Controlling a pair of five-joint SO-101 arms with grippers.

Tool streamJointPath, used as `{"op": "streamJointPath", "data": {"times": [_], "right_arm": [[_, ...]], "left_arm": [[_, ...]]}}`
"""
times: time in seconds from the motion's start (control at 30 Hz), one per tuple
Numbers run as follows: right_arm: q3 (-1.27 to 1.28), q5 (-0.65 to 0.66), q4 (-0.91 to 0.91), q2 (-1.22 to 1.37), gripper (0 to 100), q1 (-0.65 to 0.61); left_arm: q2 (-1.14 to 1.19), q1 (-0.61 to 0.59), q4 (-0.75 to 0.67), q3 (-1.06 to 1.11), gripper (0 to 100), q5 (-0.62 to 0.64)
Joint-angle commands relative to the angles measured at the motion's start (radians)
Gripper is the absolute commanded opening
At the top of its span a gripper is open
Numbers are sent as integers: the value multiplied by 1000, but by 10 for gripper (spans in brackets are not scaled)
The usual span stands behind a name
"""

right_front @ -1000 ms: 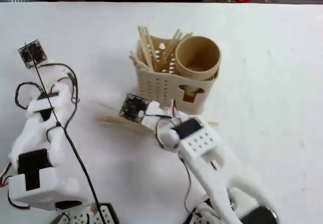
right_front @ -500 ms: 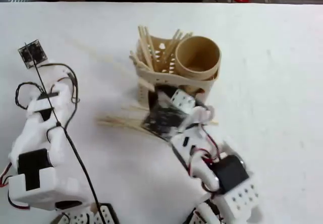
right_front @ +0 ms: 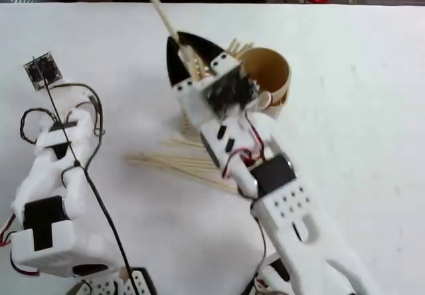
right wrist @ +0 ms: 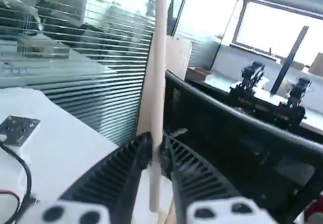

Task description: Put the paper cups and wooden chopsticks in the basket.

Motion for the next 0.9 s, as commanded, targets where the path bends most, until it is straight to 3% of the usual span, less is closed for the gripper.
{"op": "streamJointPath", "data": {"times": [0.0, 0.2, 0.6, 0.87], "right_arm": [[-52, -229, -42, 53, 17, 97], [91, -305, -82, 61, 17, 208], [353, -304, -220, 47, 22, 206], [390, -313, -219, 47, 147, 163]], "left_arm": [[-2, 4, -25, -55, 50, 6], [-2, 4, -25, -55, 50, 6], [-2, 4, -23, -55, 50, 6], [-2, 4, -28, -55, 50, 6]]}}
